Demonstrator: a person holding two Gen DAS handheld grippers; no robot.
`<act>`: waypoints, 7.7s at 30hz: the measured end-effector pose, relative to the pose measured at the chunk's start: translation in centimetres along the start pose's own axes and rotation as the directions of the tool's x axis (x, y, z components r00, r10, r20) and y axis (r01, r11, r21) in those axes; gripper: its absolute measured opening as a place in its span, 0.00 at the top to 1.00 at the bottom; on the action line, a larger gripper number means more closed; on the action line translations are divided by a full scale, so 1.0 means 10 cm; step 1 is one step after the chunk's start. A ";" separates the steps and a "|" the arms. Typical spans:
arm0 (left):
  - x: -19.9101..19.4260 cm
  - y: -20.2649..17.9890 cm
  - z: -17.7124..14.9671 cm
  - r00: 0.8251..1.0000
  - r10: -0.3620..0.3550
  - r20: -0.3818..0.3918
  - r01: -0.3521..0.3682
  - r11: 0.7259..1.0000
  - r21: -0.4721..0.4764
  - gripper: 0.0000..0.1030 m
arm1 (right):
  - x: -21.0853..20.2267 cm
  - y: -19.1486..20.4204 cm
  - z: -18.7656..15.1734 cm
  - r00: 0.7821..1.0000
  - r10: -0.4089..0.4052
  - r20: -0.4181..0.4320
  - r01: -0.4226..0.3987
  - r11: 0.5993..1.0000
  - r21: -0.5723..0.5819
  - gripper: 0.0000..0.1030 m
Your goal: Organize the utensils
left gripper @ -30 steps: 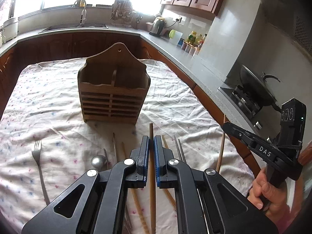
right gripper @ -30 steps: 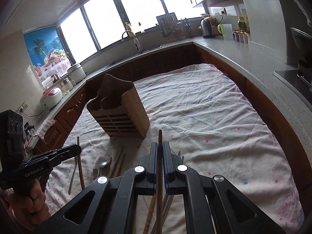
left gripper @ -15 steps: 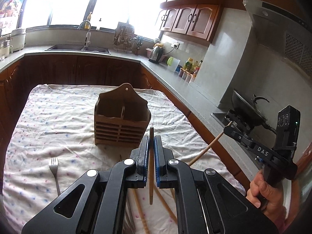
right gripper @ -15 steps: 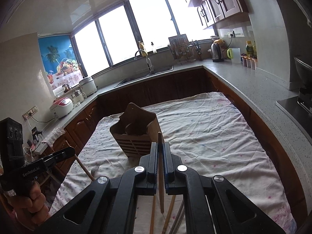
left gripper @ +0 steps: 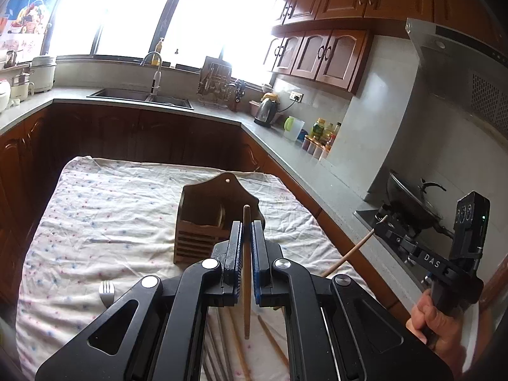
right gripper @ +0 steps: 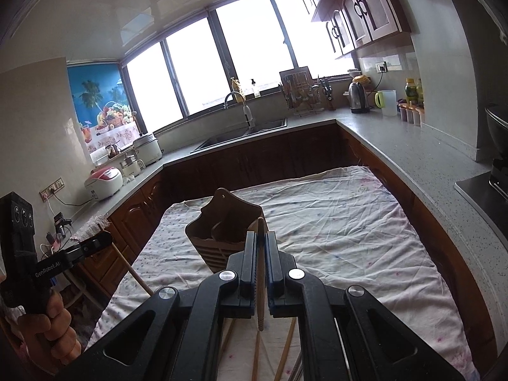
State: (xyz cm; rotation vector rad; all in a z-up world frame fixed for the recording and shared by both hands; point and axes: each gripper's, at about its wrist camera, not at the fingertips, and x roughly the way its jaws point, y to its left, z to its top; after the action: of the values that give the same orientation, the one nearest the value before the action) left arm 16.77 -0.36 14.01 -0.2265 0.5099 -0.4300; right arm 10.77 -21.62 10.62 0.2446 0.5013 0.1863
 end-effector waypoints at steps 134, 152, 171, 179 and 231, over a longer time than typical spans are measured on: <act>0.53 0.44 -1.15 0.952 0.223 -0.211 -0.243 0.968 -0.069 0.14 | 0.10 -0.58 -1.05 0.991 -0.076 -0.113 0.093 0.984 0.153 0.07; 1.30 -0.04 -1.21 0.915 0.108 -0.388 -0.091 0.994 0.063 0.52 | 0.62 -0.62 -1.04 0.970 -0.091 -0.227 0.115 0.989 0.097 0.60; 1.94 0.07 -1.31 0.851 0.089 -0.517 -0.076 0.996 0.046 0.67 | 1.55 -0.71 -1.12 0.902 -0.091 -0.422 0.126 0.990 0.056 0.83; 2.12 0.00 -1.31 0.836 0.103 -0.539 -0.063 0.994 0.091 0.73 | 1.65 -0.74 -1.15 0.890 -0.102 -0.443 0.134 0.990 0.040 0.88; 0.31 -0.29 -0.63 0.984 -0.022 -0.177 0.034 0.998 0.061 0.96 | -0.15 -0.06 -0.42 0.998 -0.032 -0.048 0.032 0.999 0.007 0.96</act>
State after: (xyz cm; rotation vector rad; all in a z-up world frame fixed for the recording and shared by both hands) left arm 14.96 -5.01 8.29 -0.1349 0.6667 -0.4957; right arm 7.47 -21.75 7.54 0.2400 0.5530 0.1592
